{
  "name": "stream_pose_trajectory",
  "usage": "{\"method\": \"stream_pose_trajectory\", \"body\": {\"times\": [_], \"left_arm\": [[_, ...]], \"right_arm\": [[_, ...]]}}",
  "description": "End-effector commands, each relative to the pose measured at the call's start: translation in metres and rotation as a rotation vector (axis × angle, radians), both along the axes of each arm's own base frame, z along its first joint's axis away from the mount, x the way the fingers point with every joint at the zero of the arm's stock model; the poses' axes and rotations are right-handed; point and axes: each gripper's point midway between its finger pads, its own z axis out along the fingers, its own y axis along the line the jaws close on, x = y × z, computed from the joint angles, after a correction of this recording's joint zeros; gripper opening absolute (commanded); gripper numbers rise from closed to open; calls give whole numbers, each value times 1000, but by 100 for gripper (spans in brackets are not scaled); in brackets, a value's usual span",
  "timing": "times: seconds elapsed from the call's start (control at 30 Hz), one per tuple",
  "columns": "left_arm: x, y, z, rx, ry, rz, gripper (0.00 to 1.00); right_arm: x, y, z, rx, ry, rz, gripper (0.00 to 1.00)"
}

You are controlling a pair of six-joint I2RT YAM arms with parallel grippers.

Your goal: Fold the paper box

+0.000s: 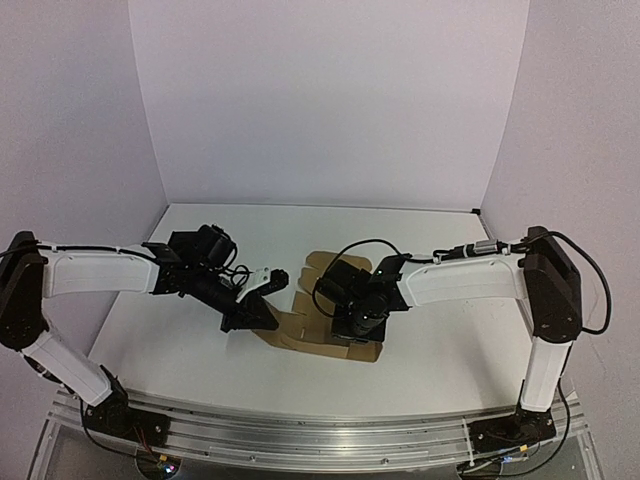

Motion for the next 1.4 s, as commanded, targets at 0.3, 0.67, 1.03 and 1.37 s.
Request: {"method": "stream_pose_trajectory", "body": {"times": [0.3, 0.67, 1.03, 1.37], "left_arm": [[56, -23, -67, 120, 58, 210, 1], [40, -53, -61, 70, 134, 181, 1], [41, -65, -68, 73, 126, 172, 2], [58, -53, -48, 100, 69, 177, 4]], "right_arm": [[0, 2, 17, 26, -20, -2, 2], [1, 4, 18, 33, -19, -1, 1], [0, 2, 14, 28, -13, -16, 1], [2, -7, 17, 10, -42, -31, 1]]}}
